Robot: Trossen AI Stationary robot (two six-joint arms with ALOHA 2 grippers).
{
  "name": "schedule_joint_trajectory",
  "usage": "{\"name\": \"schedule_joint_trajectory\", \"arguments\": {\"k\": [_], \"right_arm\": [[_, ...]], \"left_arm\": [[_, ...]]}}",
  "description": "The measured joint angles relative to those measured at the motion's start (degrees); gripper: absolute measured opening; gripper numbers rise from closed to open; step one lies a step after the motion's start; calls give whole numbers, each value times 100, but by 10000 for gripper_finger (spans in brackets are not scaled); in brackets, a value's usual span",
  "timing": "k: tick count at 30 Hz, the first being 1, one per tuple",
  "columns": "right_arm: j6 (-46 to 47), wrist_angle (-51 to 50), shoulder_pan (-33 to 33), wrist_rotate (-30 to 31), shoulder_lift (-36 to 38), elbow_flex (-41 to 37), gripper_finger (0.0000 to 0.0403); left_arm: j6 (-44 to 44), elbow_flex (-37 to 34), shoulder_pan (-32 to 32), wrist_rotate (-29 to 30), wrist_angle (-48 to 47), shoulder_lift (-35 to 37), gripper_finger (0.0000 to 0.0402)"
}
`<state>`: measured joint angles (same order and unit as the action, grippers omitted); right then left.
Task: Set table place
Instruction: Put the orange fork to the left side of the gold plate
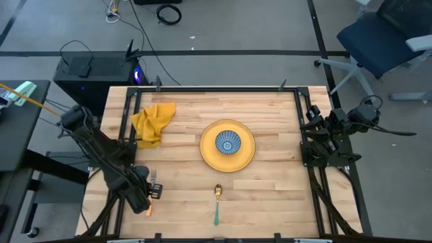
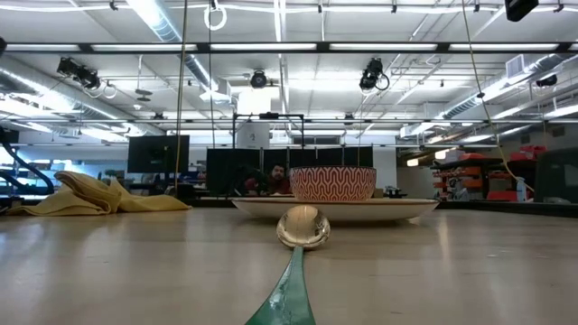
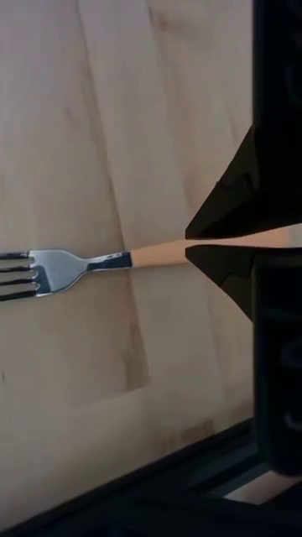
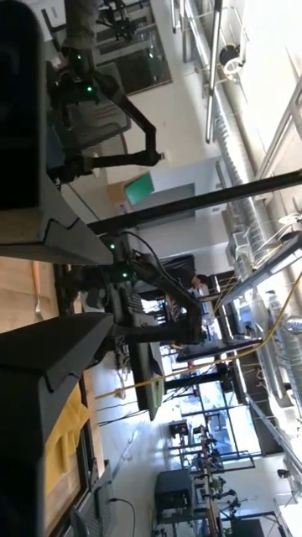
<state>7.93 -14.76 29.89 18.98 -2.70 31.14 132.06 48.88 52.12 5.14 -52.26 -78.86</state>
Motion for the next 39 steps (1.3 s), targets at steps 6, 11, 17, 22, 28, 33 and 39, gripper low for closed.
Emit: {"name": "schedule_joint_trajectory", "arguments": {"k": [6, 11, 17, 22, 28, 33, 39], "right_arm": [[2, 0, 2, 2, 0, 0, 110], [1, -2, 1, 2, 0, 0, 110], [0, 0, 2, 2, 0, 0, 110], [2, 0, 2, 2, 0, 0, 110], [0, 0, 2, 1, 0, 0, 110], [2, 0, 2, 2, 0, 0, 110], [2, 0, 2, 1, 0, 0, 110]], "left_arm": [[62, 0, -58, -46, -16, -242, 30], [84, -169, -168, -197, 297, -366, 48], [89, -293, -219, -235, 503, -366, 98], [86, -517, -219, -239, 899, -364, 139], [85, -938, -219, -241, 1655, -364, 170], [92, -1105, -219, -391, 1700, -364, 180], [58, -1170, -221, -480, 1695, -351, 178]]}}
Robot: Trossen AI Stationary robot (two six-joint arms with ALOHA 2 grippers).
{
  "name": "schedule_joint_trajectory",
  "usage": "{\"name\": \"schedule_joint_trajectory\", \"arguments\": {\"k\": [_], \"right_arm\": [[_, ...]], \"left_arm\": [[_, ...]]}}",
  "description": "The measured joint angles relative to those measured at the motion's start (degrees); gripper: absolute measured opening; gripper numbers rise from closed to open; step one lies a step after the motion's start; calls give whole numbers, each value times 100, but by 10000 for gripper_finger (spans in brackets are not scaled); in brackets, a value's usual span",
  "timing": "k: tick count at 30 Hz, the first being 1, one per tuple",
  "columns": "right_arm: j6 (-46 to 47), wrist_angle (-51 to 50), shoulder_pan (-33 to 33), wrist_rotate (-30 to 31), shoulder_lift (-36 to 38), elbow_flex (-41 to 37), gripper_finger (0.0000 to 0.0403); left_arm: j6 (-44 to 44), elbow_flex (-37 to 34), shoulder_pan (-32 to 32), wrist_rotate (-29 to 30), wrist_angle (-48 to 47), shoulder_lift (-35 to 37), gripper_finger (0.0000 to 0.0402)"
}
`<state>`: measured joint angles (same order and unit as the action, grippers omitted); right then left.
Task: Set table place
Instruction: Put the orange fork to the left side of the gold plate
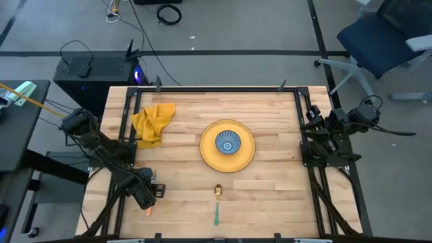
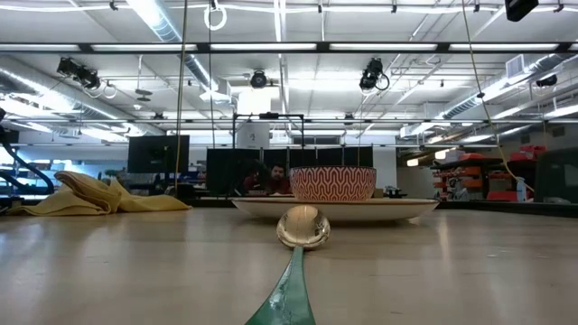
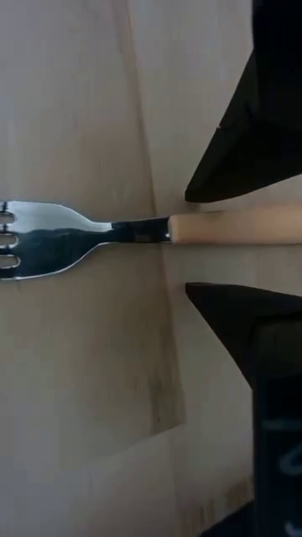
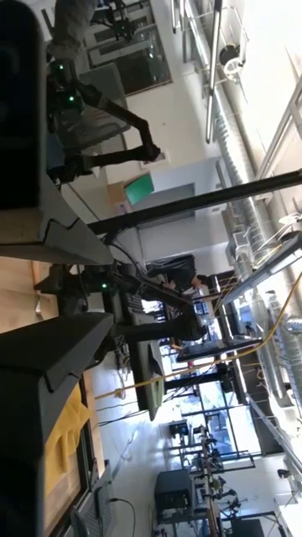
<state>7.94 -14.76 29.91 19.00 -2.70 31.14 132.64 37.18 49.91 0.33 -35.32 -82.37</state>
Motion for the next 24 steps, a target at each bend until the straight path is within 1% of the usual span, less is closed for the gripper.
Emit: {"name": "schedule_joint_trajectory", "arguments": {"k": [4, 7, 16, 20, 24], "right_arm": [[0, 0, 0, 1, 0, 0, 110], [0, -1, 0, 1, 0, 0, 110], [0, -1, -1, 0, 0, 0, 110], [-1, -1, 0, 1, 0, 0, 110], [0, 0, -1, 1, 0, 0, 110]], "left_arm": [[-2, -4, -37, -36, -19, -2, 165], [-13, -8, -35, -38, -36, -2, 146], [-44, -10, -31, -69, -38, -2, 49], [-55, -3, -31, -52, -5, 7, 47], [-49, 201, -61, 76, 113, -11, 47]]}}
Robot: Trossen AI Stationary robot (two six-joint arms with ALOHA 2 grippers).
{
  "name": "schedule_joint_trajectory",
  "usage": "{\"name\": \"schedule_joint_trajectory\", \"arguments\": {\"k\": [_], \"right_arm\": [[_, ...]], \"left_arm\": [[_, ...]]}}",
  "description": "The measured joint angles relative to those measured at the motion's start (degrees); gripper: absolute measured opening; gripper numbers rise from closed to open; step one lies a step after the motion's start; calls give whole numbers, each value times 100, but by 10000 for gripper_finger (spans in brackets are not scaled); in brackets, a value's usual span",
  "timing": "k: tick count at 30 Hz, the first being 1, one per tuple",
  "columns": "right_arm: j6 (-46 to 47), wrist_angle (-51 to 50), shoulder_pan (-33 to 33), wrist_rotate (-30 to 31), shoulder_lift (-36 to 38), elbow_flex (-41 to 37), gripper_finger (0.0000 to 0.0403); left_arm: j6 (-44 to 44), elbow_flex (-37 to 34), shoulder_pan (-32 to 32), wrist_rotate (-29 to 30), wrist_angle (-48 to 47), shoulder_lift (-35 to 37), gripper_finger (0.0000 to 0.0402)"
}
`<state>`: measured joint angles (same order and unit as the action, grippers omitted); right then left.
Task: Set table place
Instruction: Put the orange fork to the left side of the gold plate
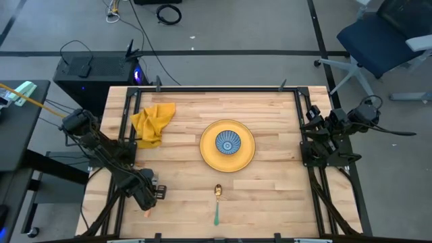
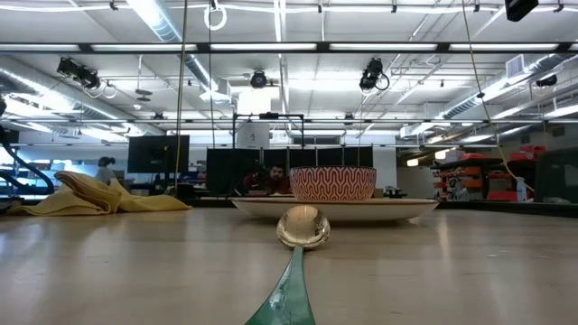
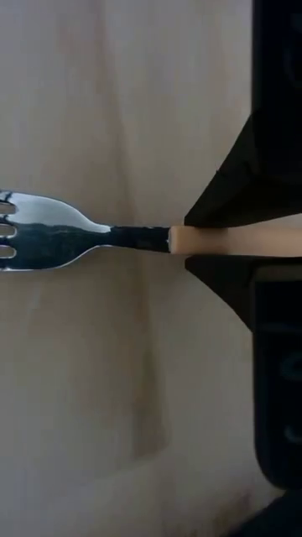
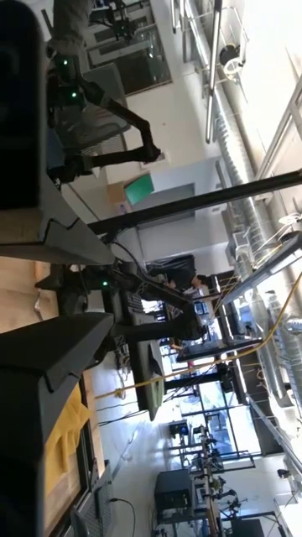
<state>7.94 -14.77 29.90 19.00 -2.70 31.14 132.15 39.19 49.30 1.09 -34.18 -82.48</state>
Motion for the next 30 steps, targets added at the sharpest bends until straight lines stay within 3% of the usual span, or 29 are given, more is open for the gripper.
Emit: {"name": "schedule_joint_trajectory", "arguments": {"k": [8, 15, 20, 25, 30], "right_arm": [[-1, -1, 0, 0, 0, 0, 110], [0, -1, 1, -2, 0, 0, 110], [0, 0, 0, -2, 0, 0, 110], [-1, -2, -1, -2, 0, 0, 110], [0, 0, 1, -1, 0, 0, 110]], "left_arm": [[-956, 1077, -453, 72, -460, 35, 47], [-2141, 3022, -1022, 388, -2286, 37, 47], [-2892, 4590, -1538, 1168, -3894, 39, 47], [-3722, 5870, -2438, 1810, -5123, 48, 47], [-4835, 6554, -3819, 2029, -5352, 49, 47]]}}
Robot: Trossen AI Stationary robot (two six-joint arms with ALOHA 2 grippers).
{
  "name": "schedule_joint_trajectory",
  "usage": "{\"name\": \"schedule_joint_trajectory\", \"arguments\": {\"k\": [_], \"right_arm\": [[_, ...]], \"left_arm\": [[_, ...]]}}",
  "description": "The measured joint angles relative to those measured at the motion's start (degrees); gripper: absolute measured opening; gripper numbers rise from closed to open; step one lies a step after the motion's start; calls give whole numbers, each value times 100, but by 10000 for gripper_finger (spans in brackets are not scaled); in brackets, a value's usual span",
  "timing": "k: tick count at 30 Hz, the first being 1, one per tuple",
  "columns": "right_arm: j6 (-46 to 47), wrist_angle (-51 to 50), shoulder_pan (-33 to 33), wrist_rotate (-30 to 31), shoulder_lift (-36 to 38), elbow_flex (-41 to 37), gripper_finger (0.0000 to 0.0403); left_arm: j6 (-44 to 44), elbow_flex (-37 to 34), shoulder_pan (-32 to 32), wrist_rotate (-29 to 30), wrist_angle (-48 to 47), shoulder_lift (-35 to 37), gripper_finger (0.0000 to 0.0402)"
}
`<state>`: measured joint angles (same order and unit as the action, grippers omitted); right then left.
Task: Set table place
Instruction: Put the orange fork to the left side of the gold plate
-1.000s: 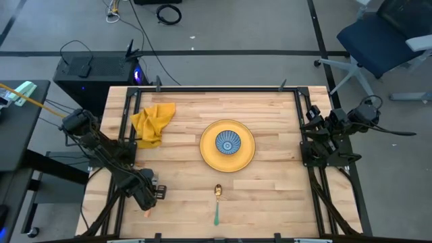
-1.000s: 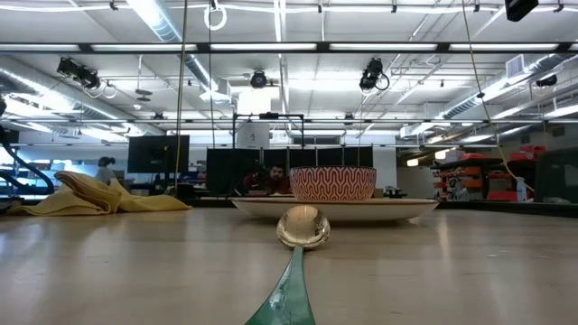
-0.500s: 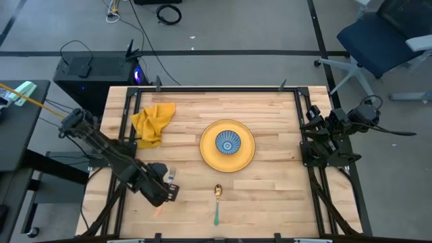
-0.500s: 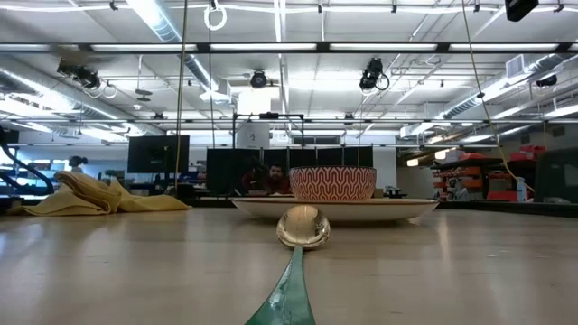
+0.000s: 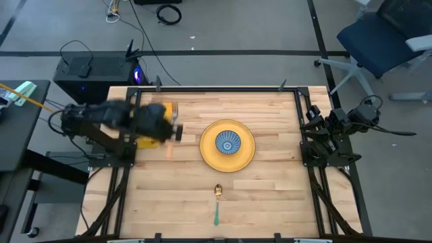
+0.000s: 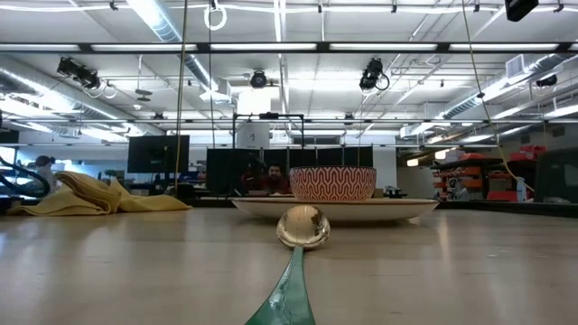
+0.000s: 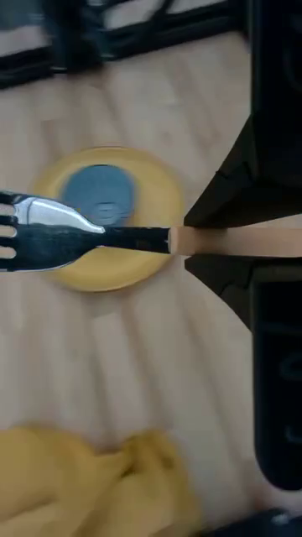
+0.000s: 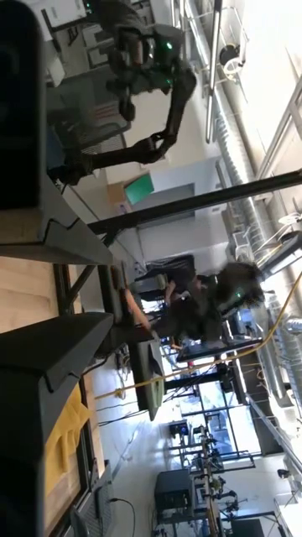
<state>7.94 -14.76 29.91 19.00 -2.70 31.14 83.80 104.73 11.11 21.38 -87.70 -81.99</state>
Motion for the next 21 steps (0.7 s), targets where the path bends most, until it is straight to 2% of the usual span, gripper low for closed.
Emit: {"name": "schedule_joint_trajectory", "arguments": {"k": [4, 9, 16, 21], "right_arm": [[0, -1, -2, 0, 0, 0, 110], [-1, 3, -2, 0, 0, 0, 110], [0, 4, -2, 1, -2, 0, 110], [-1, 0, -2, -1, -2, 0, 110]], "left_arm": [[-711, 119, -1096, -106, -62, -58, 47], [-973, -359, -2093, -764, -43, -216, 47], [-1672, -1813, -2563, -1915, 1015, -800, 47], [-1707, -2883, -2672, -2411, 2332, -1271, 47]]}}
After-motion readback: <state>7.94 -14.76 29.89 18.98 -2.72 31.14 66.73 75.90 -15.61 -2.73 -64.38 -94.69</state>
